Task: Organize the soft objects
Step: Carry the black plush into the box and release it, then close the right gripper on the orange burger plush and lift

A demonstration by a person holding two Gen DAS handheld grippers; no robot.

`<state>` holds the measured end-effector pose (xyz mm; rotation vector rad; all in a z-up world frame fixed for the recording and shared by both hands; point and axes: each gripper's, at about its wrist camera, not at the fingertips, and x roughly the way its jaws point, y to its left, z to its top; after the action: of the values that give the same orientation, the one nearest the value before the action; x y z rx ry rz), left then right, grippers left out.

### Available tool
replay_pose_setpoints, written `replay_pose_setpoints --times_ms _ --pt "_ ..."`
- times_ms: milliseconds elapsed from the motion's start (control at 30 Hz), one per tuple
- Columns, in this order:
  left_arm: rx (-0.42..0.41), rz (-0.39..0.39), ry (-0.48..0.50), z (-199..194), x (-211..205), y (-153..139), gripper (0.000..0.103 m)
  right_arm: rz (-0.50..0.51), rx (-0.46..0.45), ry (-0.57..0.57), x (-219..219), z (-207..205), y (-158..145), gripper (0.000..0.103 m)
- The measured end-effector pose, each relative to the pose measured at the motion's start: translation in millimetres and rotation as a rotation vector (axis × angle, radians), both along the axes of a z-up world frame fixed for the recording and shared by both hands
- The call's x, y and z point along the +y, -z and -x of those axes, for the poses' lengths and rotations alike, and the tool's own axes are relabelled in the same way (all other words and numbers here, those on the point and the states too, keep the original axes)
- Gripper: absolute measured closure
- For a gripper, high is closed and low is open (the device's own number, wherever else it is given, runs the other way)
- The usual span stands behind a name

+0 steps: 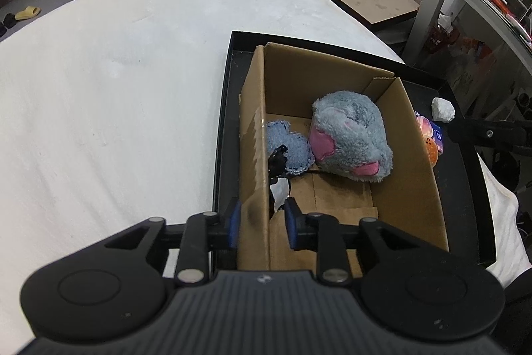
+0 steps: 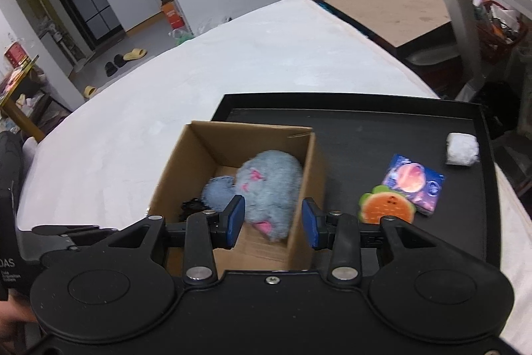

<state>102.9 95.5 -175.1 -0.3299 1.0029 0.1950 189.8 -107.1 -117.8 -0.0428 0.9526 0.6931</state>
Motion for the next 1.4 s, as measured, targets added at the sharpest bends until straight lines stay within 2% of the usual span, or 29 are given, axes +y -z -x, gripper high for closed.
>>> replay_pose_setpoints --times_ms 67,267,467,1067,1400 --pt "0.001 -0.012 0.004 -1.8 -2.1 -1.6 0.065 0.009 -0.007 0.012 -5.4 -2.1 1.4 0.061" --pt "0.008 -0.042 0.015 -8.9 -8.6 -3.2 0.057 0.014 0.007 0.055 -22.5 -11.9 10.6 0.058" --pt "0.021 -0.051 0.018 -16.0 -13.1 -1.0 0.054 0.022 0.025 0.091 -37.2 -21.6 22.6 0.054" --pt "0.072 -0.098 0.016 -39.3 -23.0 4.6 0.050 0.066 0.107 0.197 -64.3 -60.1 81.8 0.054" --pt "0.094 -0.106 0.005 -48.4 -23.9 7.4 0.049 0.058 0.137 0.207 -66.8 -75.6 100.5 0.049"
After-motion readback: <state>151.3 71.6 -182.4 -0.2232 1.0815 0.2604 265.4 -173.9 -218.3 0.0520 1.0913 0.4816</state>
